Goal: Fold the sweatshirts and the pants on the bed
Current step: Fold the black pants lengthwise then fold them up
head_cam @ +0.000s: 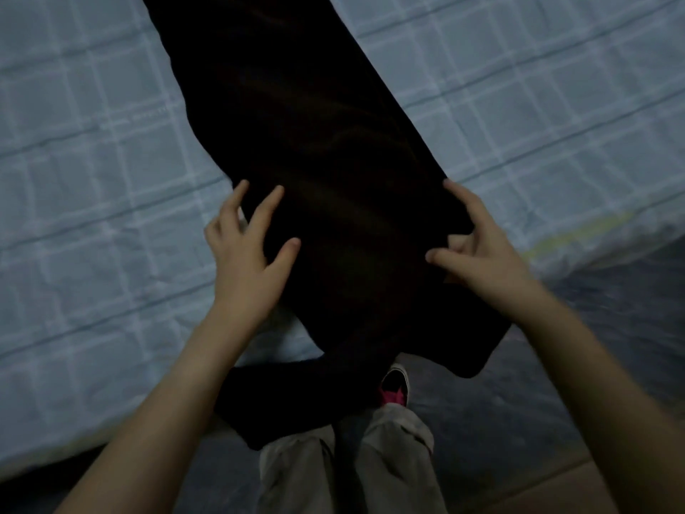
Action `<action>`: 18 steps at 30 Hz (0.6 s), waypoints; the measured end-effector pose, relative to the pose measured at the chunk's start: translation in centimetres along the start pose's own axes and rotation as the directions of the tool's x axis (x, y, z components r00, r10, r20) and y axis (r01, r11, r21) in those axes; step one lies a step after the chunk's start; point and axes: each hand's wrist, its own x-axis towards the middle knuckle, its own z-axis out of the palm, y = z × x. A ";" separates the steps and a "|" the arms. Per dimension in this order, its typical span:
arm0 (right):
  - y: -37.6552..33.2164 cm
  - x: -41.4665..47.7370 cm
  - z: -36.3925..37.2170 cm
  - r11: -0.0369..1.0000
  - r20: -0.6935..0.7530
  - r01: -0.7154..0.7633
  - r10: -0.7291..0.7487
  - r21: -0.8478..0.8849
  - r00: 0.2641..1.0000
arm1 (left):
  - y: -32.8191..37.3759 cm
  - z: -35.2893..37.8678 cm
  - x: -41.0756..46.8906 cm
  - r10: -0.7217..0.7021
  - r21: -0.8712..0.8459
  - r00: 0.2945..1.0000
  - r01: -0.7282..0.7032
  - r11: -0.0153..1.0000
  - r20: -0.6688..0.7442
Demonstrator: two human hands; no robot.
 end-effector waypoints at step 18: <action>-0.4 -0.1 -5.6 0.907 0.350 0.239 -0.112 -0.346 0.930 | 5.6 3.2 -7.3 -0.219 -0.626 0.963 0.267 0.733 0.154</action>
